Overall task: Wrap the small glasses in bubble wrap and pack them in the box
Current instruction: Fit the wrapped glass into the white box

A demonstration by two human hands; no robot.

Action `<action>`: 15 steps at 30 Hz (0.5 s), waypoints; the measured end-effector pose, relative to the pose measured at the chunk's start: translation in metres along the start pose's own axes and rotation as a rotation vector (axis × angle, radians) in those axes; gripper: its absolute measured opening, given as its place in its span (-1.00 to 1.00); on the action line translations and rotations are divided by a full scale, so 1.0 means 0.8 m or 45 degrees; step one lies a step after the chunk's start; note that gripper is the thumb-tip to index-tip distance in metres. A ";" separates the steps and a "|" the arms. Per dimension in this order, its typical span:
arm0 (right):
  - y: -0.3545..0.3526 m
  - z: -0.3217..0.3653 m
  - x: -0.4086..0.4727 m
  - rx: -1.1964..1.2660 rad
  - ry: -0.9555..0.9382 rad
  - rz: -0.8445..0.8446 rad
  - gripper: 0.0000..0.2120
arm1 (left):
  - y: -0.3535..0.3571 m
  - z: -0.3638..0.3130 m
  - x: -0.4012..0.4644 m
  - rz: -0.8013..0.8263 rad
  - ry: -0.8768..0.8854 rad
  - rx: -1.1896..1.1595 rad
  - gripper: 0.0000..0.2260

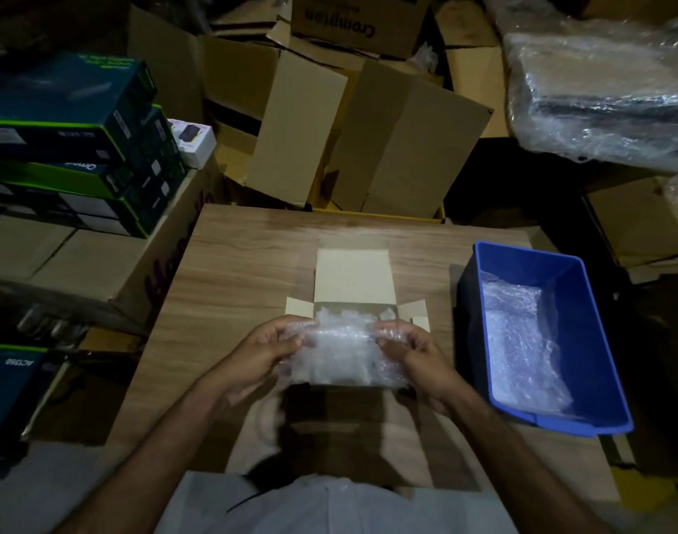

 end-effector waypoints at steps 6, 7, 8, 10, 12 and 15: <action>0.016 -0.005 -0.007 0.097 0.040 0.167 -0.67 | -0.007 0.007 -0.013 0.150 -0.061 -0.288 -0.68; 0.020 -0.005 -0.008 0.100 0.044 0.173 -0.65 | -0.009 0.008 -0.015 0.121 -0.070 -0.285 -0.67; 0.020 -0.007 -0.007 0.033 0.046 0.133 -0.67 | -0.010 0.007 -0.015 0.066 -0.068 -0.259 -0.69; 0.013 -0.007 0.000 -0.239 0.015 -0.049 -0.71 | -0.020 0.006 -0.012 -0.067 -0.021 -0.145 -0.76; 0.006 -0.007 0.006 -0.336 -0.029 -0.168 -0.59 | -0.026 0.003 -0.007 -0.068 0.065 -0.011 -0.63; 0.010 -0.005 0.011 -0.251 -0.090 -0.102 -0.67 | -0.027 -0.005 0.000 -0.032 0.106 0.327 -0.63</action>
Point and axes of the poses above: each hand's wrist, its own x-axis towards the middle knuckle, its own y-axis out of the palm, z = x × y, the point moved 8 cm from there along x, towards the middle knuckle, and after that the axes turned 9 degrees about z, right-handed, at the moved point
